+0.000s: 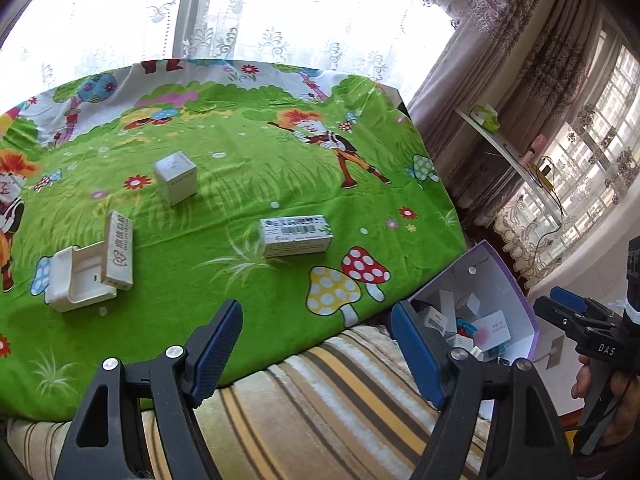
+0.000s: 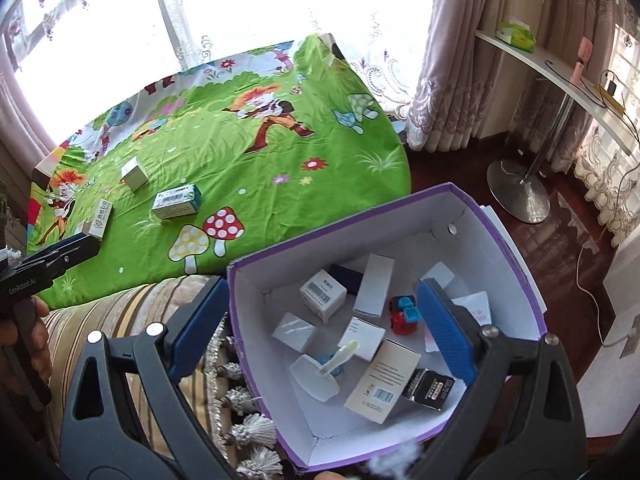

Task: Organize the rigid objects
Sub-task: 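Move both open tools back over the remaining items on the cushion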

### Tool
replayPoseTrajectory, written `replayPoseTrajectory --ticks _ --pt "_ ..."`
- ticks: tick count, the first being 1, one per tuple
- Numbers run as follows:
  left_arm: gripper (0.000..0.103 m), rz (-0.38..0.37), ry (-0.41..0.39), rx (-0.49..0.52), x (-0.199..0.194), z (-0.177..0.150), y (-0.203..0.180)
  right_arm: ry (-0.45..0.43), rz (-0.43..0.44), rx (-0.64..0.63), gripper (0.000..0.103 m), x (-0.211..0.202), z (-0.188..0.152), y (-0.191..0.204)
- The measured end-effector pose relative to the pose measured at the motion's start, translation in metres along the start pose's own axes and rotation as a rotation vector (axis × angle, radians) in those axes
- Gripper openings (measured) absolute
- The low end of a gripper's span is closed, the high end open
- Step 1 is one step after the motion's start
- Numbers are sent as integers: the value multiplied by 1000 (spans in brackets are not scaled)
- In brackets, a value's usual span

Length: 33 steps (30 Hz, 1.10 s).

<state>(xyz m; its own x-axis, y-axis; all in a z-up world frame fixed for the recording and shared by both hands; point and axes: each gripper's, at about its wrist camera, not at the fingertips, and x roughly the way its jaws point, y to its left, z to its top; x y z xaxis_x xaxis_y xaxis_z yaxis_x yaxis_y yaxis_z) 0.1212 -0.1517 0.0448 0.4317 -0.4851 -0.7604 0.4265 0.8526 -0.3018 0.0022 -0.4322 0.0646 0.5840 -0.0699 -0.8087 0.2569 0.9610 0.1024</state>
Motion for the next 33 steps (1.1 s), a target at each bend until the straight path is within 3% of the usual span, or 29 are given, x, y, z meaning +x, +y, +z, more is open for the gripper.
replayPoseTrajectory --ticks 14,23,27,33 --pt "78 145 -24 -215 -23 5 132 30 115 -143 96 31 32 94" --pt "78 205 17 -379 -10 10 208 76 208 -224 96 63 52 166" --pt "78 200 42 -405 3 11 221 100 258 -240 96 79 62 201" --pt "77 243 68 -341 22 11 216 154 326 -223 96 108 75 247"
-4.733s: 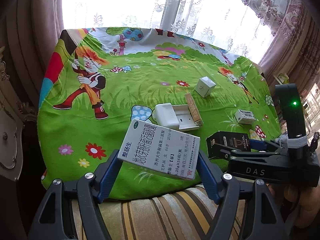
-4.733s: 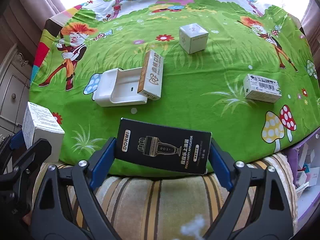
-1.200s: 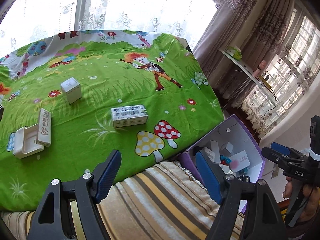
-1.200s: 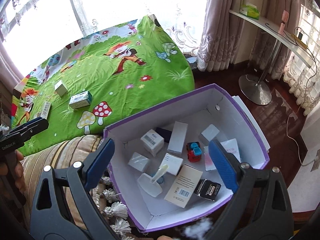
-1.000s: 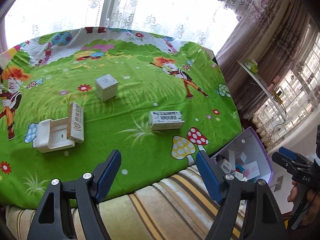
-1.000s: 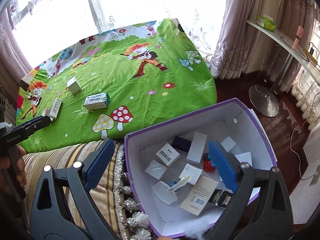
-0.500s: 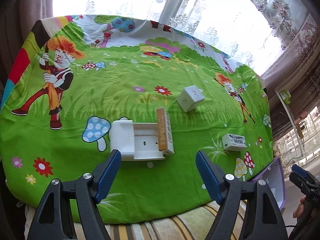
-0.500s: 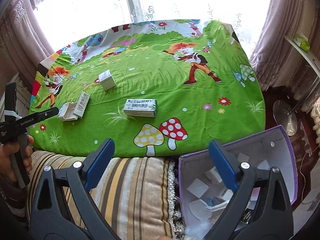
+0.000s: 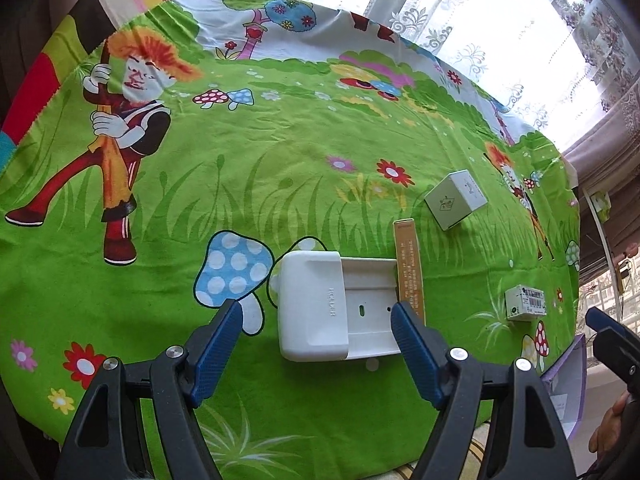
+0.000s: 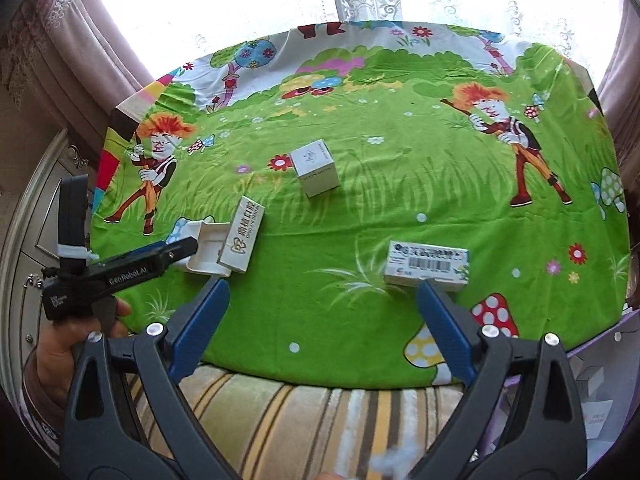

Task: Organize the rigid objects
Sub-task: 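Move both open tools back over the remaining items on the cushion, then grasp the white plastic holder with the left tool while the right tool grasps the DING ZHI DENTAL box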

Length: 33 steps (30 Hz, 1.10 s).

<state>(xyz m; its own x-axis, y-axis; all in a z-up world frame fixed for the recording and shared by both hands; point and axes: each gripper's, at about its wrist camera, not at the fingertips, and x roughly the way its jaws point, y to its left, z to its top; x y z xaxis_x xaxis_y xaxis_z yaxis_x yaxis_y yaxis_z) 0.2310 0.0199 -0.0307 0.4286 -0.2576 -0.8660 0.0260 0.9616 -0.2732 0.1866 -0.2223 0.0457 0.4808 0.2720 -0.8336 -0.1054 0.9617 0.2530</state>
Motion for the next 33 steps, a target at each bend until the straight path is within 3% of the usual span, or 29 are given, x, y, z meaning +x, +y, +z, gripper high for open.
replayPoseTrajectory --ticks 8,11,23,33 --pt "54 44 5 87 13 -4 -3 74 65 86 96 55 21 27" --pt "39 68 0 121 14 -5 -5 94 81 89 96 73 23 37" --pt "38 96 -19 115 6 -13 2 169 95 100 92 128 17 51" --pt "38 178 -54 53 -12 -21 24 135 -3 -4 89 127 18 72"
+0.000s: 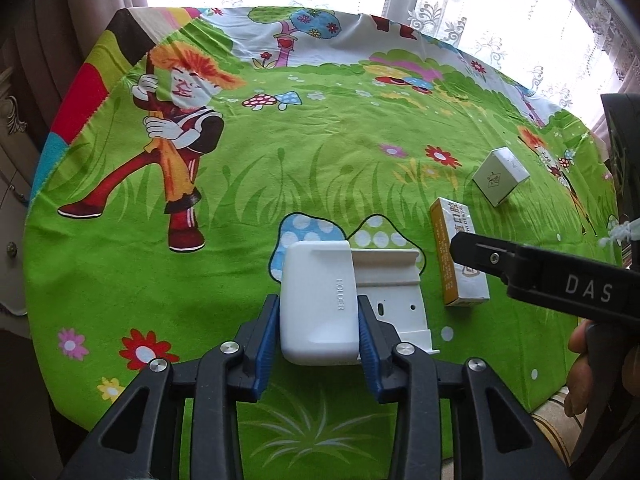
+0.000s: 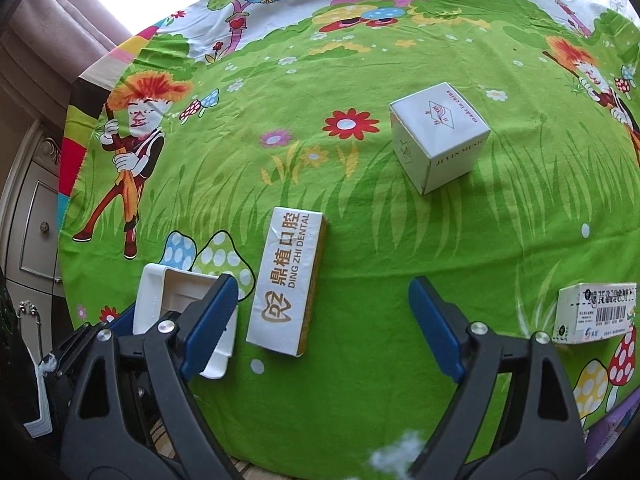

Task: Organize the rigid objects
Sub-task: 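Grasp the white plastic holder with the left tool while the right tool grasps the DING ZHI DENTAL box, then carry the holder and dental box over the purple box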

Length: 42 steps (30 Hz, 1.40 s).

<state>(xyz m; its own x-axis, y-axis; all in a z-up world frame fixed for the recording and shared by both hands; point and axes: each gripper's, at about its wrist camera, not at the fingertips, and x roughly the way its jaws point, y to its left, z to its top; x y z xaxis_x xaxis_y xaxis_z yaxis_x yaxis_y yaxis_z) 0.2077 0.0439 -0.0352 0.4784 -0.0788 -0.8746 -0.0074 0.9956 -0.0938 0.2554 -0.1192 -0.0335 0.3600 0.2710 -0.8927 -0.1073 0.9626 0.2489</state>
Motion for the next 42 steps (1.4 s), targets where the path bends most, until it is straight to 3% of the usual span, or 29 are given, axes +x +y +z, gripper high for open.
replayPoseTrajectory --ticks 2,5,8,10,12,27,42 --pt "38 23 -8 -15 -3 -1 5 -9 -36 -34 89 0 0 7" --pt "38 48 -24 -35 -9 -3 11 -3 -78 -86 81 7 -1 17" --pt "37 59 -33 -48 -13 -4 15 -7 -144 -164 61 14 -5 28" --pt "37 59 -38 -53 -16 -5 16 -16 -161 -189 41 13 -7 29" --pt "37 56 -43 -56 -18 -6 15 -16 -152 -182 34 12 -8 26" --pt "37 -23 -102 -55 -60 -17 -12 -170 -125 -173 34 -77 -39 -6" --pt "37 -161 -95 88 -88 -43 -98 -240 -113 -93 34 -152 -105 -71"
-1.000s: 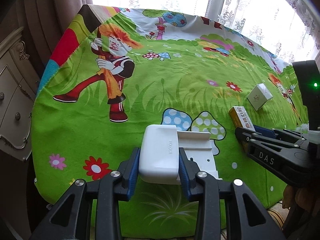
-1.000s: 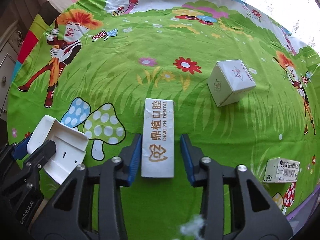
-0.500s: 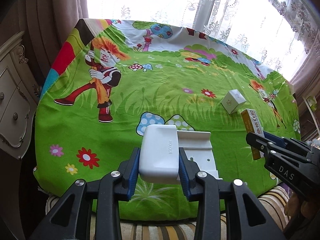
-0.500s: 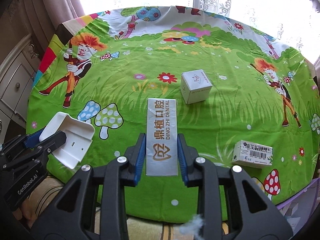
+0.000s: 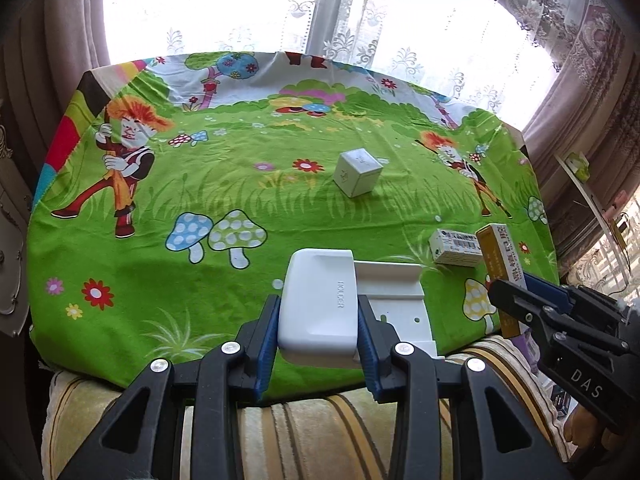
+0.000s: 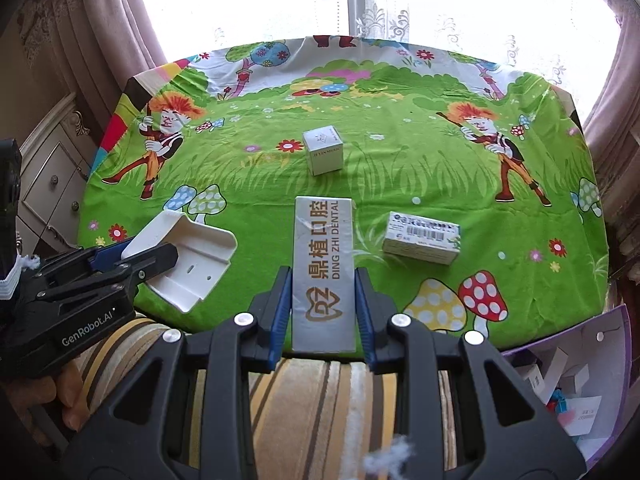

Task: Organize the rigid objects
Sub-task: 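Carry the holder and dental box over the purple box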

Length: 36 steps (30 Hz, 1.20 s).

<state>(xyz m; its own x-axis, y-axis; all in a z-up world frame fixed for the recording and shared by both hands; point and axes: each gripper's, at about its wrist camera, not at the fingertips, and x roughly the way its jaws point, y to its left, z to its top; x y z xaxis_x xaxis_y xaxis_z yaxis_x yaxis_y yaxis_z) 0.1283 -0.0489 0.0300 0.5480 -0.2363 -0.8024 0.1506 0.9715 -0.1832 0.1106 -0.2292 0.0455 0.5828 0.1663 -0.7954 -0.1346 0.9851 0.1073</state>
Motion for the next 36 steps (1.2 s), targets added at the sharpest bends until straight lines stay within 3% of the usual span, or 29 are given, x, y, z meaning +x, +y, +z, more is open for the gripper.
replayPoseTrajectory --ticks 10,26,36 --pt "37 -96 41 138 5 -10 -78 -13 -72 133 34 -40 -36 -83" --pt "37 -213 109 415 18 -32 -213 5 -264 345 34 -80 -93 -225" --pt "37 -238 157 507 32 -43 -257 13 -344 411 34 -87 -100 -283"
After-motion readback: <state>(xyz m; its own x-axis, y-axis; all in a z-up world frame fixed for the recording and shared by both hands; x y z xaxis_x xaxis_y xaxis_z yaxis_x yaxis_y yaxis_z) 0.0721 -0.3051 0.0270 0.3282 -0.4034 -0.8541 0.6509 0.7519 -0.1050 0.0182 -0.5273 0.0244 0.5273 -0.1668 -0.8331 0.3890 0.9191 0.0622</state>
